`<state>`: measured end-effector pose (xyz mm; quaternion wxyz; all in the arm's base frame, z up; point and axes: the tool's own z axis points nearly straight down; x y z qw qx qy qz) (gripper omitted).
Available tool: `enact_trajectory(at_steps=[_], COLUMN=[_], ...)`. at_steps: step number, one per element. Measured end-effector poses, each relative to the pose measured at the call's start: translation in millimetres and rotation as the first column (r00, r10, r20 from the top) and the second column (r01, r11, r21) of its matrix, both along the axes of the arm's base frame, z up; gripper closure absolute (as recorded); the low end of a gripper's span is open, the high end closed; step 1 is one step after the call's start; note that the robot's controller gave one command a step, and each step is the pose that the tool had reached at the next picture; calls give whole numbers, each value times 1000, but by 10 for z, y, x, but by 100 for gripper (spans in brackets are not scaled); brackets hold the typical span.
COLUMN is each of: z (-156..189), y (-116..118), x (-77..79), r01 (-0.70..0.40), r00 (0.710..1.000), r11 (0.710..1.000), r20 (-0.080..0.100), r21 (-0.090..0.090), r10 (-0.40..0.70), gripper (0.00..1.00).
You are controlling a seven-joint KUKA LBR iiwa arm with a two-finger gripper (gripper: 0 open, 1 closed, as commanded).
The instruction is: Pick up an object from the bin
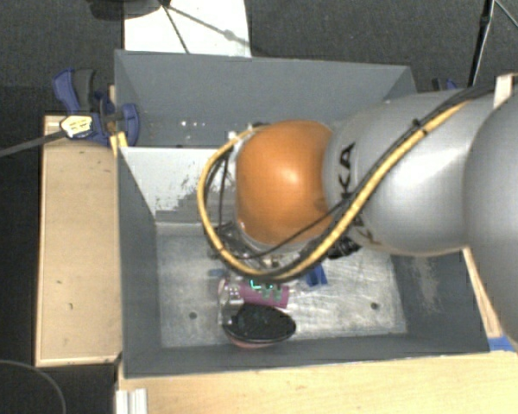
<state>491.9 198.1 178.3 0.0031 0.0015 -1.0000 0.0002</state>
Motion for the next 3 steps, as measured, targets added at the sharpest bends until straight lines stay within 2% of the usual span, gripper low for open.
enact_trajectory(at_steps=[1,2,3], z=[-945,-953,828], y=[-689,-698,-579], x=[-13,-5,-99], r01=[-84,-76,-84], r00=[996,997,996], r11=[996,997,996], r20=[14,16,15], r21=[7,7,2], r10=[84,76,84], gripper=[0,100,100])
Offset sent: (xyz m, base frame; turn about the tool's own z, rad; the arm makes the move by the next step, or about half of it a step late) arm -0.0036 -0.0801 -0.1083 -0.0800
